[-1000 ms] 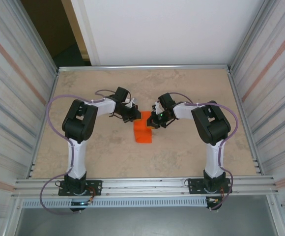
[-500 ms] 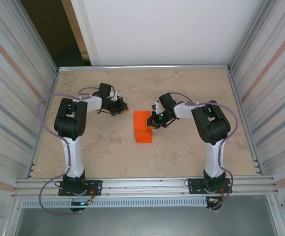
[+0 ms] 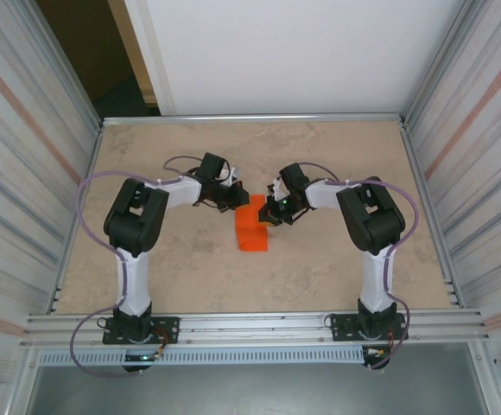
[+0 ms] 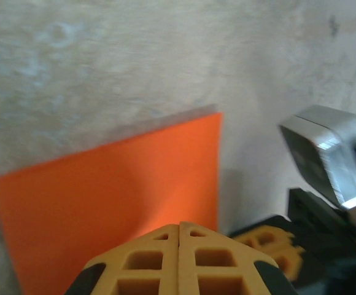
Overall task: Fold a paper plane with a square sheet of paper (pick it up from the middle)
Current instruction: First fold the square sheet of paper in half at the center of the table.
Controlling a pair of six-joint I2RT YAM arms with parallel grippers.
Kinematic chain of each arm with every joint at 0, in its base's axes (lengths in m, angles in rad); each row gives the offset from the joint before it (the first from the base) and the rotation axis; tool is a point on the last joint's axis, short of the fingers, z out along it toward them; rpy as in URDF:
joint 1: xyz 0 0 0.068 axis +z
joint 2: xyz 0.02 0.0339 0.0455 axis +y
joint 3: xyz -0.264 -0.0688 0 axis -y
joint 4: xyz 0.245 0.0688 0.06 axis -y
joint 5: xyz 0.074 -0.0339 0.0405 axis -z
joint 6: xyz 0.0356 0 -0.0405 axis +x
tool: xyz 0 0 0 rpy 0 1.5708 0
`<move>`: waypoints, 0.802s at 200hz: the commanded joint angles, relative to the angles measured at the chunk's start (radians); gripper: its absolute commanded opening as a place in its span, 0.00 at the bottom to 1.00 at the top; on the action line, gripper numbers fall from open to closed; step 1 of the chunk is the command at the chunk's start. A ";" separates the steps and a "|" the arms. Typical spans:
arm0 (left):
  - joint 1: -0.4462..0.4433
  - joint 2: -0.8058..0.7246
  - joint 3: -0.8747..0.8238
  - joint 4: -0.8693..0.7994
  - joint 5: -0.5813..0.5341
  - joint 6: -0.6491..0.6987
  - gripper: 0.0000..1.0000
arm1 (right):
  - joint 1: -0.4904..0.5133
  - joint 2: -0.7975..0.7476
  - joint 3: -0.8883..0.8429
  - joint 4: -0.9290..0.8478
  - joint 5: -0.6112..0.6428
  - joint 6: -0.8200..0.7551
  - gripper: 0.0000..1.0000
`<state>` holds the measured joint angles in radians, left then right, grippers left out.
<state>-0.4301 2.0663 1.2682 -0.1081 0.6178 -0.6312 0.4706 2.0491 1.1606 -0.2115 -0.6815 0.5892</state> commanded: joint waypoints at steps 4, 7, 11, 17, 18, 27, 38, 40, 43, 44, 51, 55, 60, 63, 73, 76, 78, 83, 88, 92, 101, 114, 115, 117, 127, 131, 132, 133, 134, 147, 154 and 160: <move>0.024 0.057 0.053 -0.020 -0.030 0.027 0.00 | -0.039 0.140 -0.085 -0.228 0.328 -0.020 0.00; 0.028 0.063 0.056 -0.020 -0.031 0.030 0.00 | -0.042 0.140 -0.086 -0.228 0.328 -0.019 0.00; 0.032 0.071 0.065 -0.022 -0.034 0.034 0.00 | -0.042 0.140 -0.086 -0.227 0.329 -0.017 0.00; 0.041 0.085 0.075 -0.031 -0.039 0.039 0.00 | -0.042 0.139 -0.088 -0.227 0.330 -0.017 0.00; 0.042 0.087 0.076 -0.033 -0.040 0.039 0.00 | -0.042 0.139 -0.087 -0.227 0.329 -0.017 0.00; 0.057 0.100 0.085 -0.037 -0.047 0.046 0.00 | -0.043 0.138 -0.087 -0.226 0.329 -0.015 0.00; 0.076 0.111 0.088 -0.043 -0.074 0.058 0.00 | -0.042 0.135 -0.092 -0.223 0.333 -0.012 0.00; 0.080 0.112 0.088 -0.045 -0.079 0.060 0.00 | -0.043 0.134 -0.092 -0.223 0.333 -0.012 0.00; 0.085 0.113 0.087 -0.044 -0.083 0.064 0.00 | -0.043 0.134 -0.093 -0.223 0.335 -0.011 0.00; 0.087 0.113 0.088 -0.044 -0.084 0.065 0.00 | -0.043 0.134 -0.094 -0.223 0.335 -0.010 0.00; 0.101 0.118 0.089 -0.042 -0.087 0.072 0.00 | -0.044 0.133 -0.095 -0.221 0.335 -0.008 0.00; 0.110 0.120 0.091 -0.041 -0.089 0.074 0.00 | -0.044 0.132 -0.095 -0.219 0.334 -0.006 0.00; 0.119 0.122 0.092 -0.034 -0.088 0.073 0.00 | -0.044 0.132 -0.097 -0.218 0.334 -0.003 0.00; 0.123 0.124 0.095 -0.029 -0.085 0.074 0.00 | -0.044 0.135 -0.097 -0.217 0.334 -0.002 0.00; 0.138 0.128 0.109 -0.025 -0.070 0.076 0.00 | -0.044 0.137 -0.095 -0.212 0.332 0.003 0.00; 0.143 0.126 0.115 -0.026 -0.066 0.076 0.00 | -0.044 0.137 -0.095 -0.211 0.330 0.004 0.00; 0.144 0.125 0.120 -0.028 -0.063 0.076 0.00 | -0.041 0.139 -0.095 -0.211 0.329 0.004 0.00; 0.149 0.120 0.130 -0.036 -0.057 0.078 0.00 | -0.044 0.140 -0.093 -0.209 0.328 0.007 0.00; 0.151 0.110 0.137 -0.043 -0.053 0.083 0.00 | -0.044 0.143 -0.091 -0.210 0.327 0.009 0.00; 0.151 0.100 0.143 -0.050 -0.053 0.088 0.00 | -0.044 0.143 -0.089 -0.209 0.325 0.012 0.00; 0.151 0.070 0.154 -0.077 -0.062 0.103 0.00 | -0.044 0.145 -0.086 -0.207 0.323 0.015 0.00; 0.154 0.021 0.159 -0.112 -0.069 0.117 0.00 | -0.044 0.146 -0.085 -0.206 0.320 0.017 0.00; 0.155 0.012 0.159 -0.115 -0.070 0.118 0.00 | -0.044 0.146 -0.085 -0.206 0.320 0.017 0.00; 0.155 0.001 0.159 -0.121 -0.069 0.117 0.00 | -0.044 0.146 -0.085 -0.206 0.320 0.016 0.00; 0.152 -0.037 0.145 -0.131 -0.044 0.112 0.00 | -0.044 0.147 -0.085 -0.206 0.321 0.018 0.00; 0.150 -0.052 0.134 -0.127 -0.027 0.105 0.00 | -0.044 0.147 -0.085 -0.206 0.319 0.018 0.00; 0.149 -0.056 0.132 -0.124 -0.027 0.103 0.00 | -0.044 0.148 -0.085 -0.206 0.319 0.017 0.00; 0.148 -0.060 0.129 -0.124 -0.021 0.101 0.00 | -0.043 0.149 -0.085 -0.206 0.319 0.017 0.00; 0.146 -0.063 0.124 -0.123 -0.021 0.096 0.00 | -0.043 0.149 -0.085 -0.206 0.319 0.017 0.00; 0.122 -0.114 0.065 -0.114 0.023 0.061 0.00 | -0.044 0.148 -0.085 -0.206 0.316 0.017 0.00; 0.103 -0.138 0.028 -0.105 0.046 0.042 0.00 | -0.044 0.149 -0.088 -0.206 0.316 0.016 0.00; 0.083 -0.157 -0.007 -0.095 0.057 0.021 0.00 | -0.044 0.148 -0.088 -0.206 0.314 0.016 0.00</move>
<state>-0.2825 2.0266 1.3518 -0.1890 0.5911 -0.5636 0.4614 2.0518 1.1606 -0.2066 -0.6861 0.5903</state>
